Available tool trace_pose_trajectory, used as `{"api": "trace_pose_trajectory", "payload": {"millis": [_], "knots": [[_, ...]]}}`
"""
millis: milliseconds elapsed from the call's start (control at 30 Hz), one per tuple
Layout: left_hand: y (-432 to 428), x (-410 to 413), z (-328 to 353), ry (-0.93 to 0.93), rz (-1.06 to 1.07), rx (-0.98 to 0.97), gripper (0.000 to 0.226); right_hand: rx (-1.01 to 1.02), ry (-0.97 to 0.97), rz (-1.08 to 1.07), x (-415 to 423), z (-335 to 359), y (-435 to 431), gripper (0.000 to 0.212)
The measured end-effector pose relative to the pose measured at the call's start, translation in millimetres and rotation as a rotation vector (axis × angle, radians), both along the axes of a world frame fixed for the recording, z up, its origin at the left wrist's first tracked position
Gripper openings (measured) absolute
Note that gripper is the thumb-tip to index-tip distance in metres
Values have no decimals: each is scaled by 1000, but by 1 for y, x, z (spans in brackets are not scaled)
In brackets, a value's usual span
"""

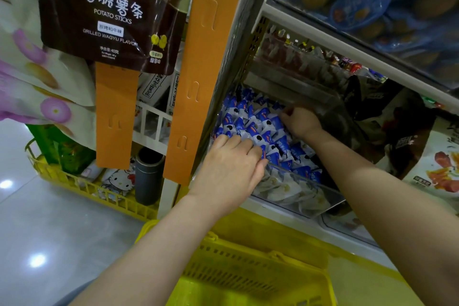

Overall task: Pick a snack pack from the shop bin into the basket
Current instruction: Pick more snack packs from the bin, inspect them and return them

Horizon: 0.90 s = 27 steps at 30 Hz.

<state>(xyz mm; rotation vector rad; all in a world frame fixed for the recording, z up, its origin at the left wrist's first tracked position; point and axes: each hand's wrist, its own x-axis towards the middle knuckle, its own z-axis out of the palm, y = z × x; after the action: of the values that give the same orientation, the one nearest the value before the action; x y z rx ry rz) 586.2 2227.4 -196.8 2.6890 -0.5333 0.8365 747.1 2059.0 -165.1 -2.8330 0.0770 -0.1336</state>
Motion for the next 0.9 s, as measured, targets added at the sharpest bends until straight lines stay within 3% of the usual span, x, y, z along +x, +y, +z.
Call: {"api": "trace_pose_trajectory", "payload": {"millis": [233, 367, 567, 633, 700, 767, 900], "knots": [[3, -2, 2, 45, -36, 20, 42, 194, -472, 55, -49, 39, -2, 25], [3, -4, 4, 147, -56, -40, 35, 464, -592, 172, -102, 52, 4, 16], [-1, -28, 16, 172, -163, -606, 27, 666, -484, 286, -179, 38, 3, 16], [-9, -38, 19, 310, -261, -867, 27, 745, -404, 285, -196, 26, 1, 18], [-20, -47, 18, 561, -316, -1089, 33, 785, -340, 257, -208, 11, -1, 20], [-31, -53, 10, 691, -312, -1121, 23, 862, -259, 221, -217, -3, -4, 21], [-38, -54, -5, 783, -285, -1050, 6, 1110, -15, 172, -227, -23, -10, 13]]}}
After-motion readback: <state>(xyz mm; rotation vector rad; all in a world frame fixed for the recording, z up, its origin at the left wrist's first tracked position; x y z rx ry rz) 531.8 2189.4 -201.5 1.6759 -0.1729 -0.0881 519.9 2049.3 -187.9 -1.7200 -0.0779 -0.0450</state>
